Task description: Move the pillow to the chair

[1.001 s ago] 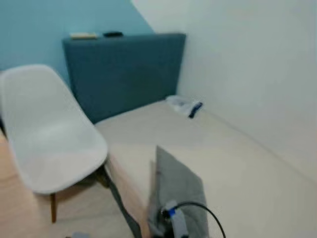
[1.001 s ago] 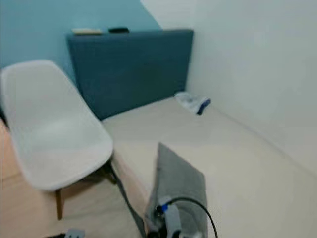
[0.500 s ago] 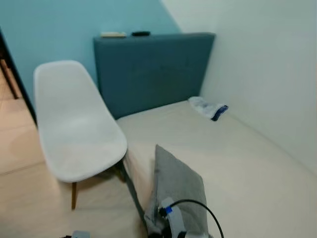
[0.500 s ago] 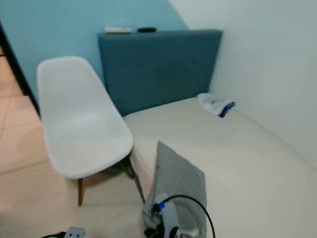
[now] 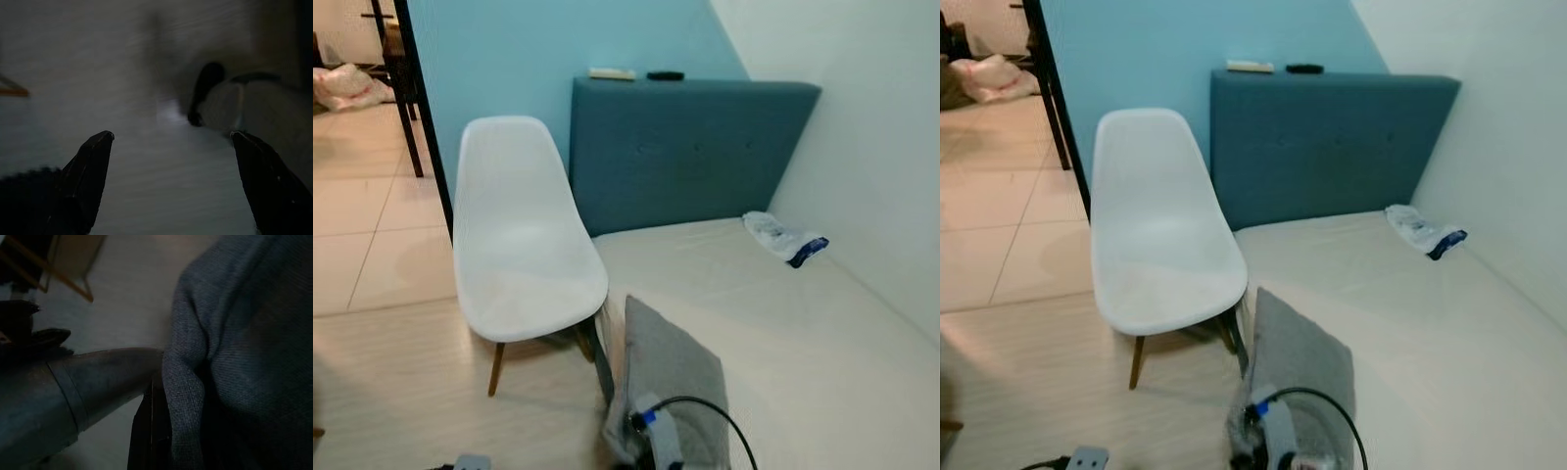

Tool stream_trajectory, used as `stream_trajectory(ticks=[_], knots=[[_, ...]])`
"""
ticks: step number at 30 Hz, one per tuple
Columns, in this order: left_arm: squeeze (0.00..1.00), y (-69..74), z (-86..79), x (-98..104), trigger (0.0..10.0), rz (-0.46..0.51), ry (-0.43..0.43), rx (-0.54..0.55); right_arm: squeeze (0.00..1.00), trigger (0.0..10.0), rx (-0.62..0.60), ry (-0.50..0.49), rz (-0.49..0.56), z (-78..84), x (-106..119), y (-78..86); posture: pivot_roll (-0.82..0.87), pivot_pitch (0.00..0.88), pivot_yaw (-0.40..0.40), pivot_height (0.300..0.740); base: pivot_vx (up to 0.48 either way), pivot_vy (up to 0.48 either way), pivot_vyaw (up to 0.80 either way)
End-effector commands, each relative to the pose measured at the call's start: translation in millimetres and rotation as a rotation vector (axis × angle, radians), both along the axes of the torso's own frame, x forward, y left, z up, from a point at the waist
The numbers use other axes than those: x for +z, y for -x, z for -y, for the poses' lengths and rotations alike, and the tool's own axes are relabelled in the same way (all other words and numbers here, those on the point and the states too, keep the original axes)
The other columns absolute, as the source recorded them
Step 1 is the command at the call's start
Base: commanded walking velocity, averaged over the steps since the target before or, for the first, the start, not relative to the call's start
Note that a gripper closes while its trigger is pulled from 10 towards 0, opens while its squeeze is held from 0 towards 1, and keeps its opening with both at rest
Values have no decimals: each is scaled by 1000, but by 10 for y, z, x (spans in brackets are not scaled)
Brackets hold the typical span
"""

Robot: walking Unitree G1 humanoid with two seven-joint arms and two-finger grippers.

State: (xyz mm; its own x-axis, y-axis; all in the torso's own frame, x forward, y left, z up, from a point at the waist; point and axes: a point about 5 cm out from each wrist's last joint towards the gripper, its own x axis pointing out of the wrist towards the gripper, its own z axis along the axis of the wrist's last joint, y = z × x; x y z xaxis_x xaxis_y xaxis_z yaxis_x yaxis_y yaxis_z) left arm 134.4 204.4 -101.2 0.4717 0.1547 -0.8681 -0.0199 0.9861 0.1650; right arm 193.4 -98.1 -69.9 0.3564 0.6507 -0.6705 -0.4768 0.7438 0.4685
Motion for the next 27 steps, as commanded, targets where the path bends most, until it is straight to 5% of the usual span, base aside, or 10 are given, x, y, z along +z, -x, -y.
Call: stream_trajectory(ticks=[1, 15, 27], knots=[[0, 28, 27, -15, 10000, -10, 31, 10, 0, 10000, -24, -14, -47, 22, -45, 85, 168, 0, -107, 724, 0, 0, 731], [0, 19, 37, -13, 10000, -8, 39, 3, 0, 10000, 2, -36, -31, 28, -24, 68, 175, 0, -117, 724, 0, 0, 731], [0, 17, 34, -12, 10000, -8, 35, -5, 0, 10000, 121, -90, 47, -219, 109, -77, 182, 0, -119, 724, 0, 0, 731]])
